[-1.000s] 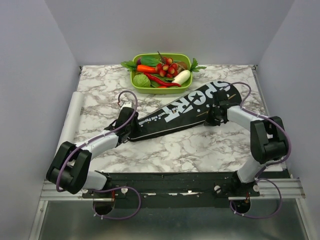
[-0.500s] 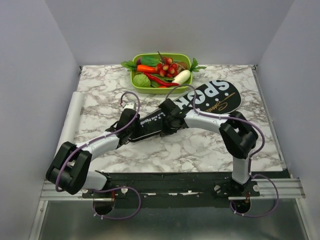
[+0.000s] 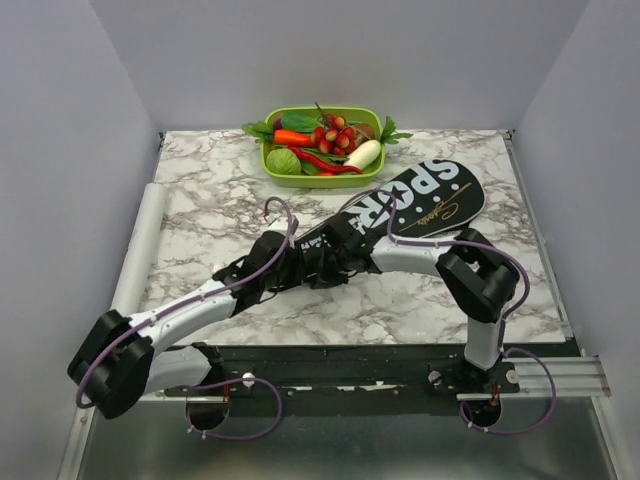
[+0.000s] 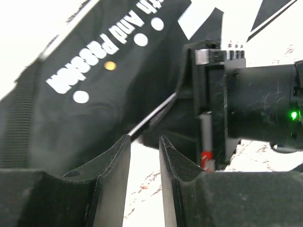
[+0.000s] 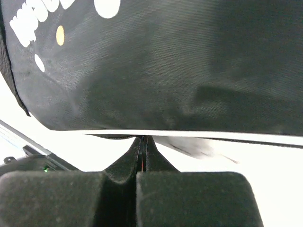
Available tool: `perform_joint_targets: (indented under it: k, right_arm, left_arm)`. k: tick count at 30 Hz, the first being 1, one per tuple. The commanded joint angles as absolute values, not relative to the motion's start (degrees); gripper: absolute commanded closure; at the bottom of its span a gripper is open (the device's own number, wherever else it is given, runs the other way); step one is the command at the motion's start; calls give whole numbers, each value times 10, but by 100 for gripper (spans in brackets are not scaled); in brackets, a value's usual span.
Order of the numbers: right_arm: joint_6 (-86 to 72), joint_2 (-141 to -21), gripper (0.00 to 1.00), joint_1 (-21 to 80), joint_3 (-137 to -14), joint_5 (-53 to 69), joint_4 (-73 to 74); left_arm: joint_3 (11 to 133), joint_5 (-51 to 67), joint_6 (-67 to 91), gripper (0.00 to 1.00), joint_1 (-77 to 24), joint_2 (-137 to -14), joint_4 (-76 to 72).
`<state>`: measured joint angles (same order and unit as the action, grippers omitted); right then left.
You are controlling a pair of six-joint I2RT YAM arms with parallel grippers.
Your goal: Pack up the badminton gear
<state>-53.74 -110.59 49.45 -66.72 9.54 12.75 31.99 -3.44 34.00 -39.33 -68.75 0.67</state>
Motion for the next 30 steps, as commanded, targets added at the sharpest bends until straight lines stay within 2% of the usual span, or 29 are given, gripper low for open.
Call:
perform_joint_targets:
  k: [1,8,12,16,24,30]
  right_arm:
    - [-556,-1032,99,458,-563,61,96]
    - [-533,-902,99,385,-424,57,76]
    - [-515,-853,99,381,-407,31,109]
    - [-508,-830,99,381,-388,20,120]
    - [-499,-834,99,381,-368,34,108]
    - [-492,-838,99,381,-369,36,105]
  left_arm:
    - [326,-74,358,60,-396,-612,97]
    - [312,-86,364,59,-399,-561,133]
    - [277,-86,379,59,-400,-589,117]
    - [246,-89,405,52,-400,-617,61]
    - [251,-76,406,51,-400,-686,6]
    - [257,-72,397,53,-400,-662,18]
